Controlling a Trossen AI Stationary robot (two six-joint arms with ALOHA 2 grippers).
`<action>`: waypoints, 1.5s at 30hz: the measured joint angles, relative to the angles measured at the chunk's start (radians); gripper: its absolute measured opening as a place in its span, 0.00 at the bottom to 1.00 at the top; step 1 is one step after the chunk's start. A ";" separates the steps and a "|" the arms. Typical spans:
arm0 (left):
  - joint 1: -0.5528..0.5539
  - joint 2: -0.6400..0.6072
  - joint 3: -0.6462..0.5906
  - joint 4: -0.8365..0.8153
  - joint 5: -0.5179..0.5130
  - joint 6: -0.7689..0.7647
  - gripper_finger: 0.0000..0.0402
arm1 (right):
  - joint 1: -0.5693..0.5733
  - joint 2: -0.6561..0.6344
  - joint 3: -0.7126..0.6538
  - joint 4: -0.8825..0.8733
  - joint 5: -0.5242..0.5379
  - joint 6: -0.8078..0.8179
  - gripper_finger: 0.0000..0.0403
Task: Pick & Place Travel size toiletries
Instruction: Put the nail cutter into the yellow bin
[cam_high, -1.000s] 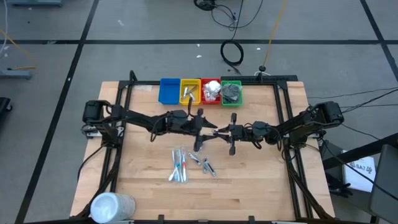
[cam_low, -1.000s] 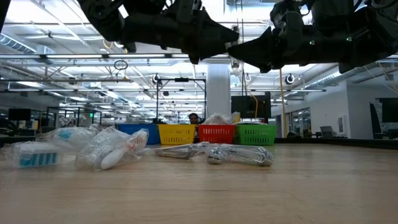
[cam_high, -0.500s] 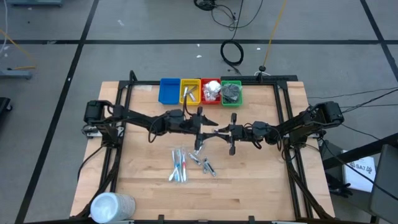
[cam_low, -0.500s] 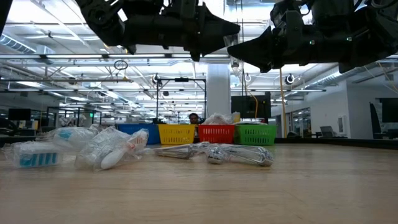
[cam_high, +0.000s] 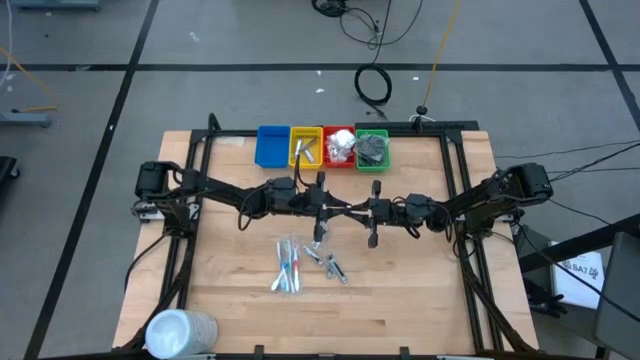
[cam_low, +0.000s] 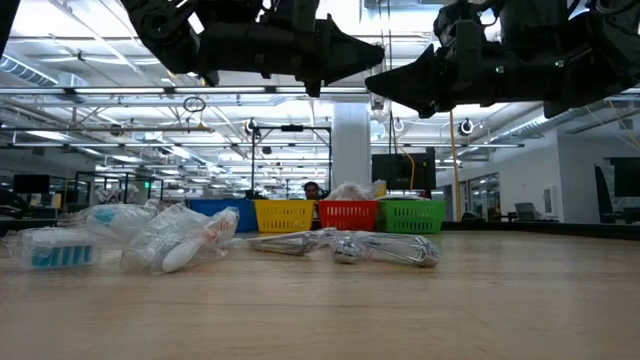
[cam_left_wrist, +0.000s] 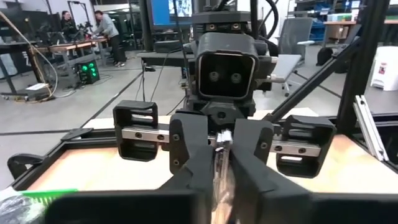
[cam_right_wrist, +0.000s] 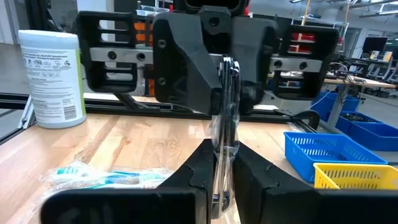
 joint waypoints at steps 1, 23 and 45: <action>0.001 0.000 0.000 0.000 0.006 0.005 0.04 | 0.000 0.000 -0.001 0.000 0.000 0.000 0.07; 0.005 -0.034 -0.014 0.012 -0.013 0.025 0.01 | -0.003 -0.051 -0.032 -0.163 0.096 0.094 0.80; 0.202 -0.198 -0.229 -0.046 -0.472 -0.173 0.01 | -0.003 -0.652 -0.394 -0.337 0.205 0.154 0.78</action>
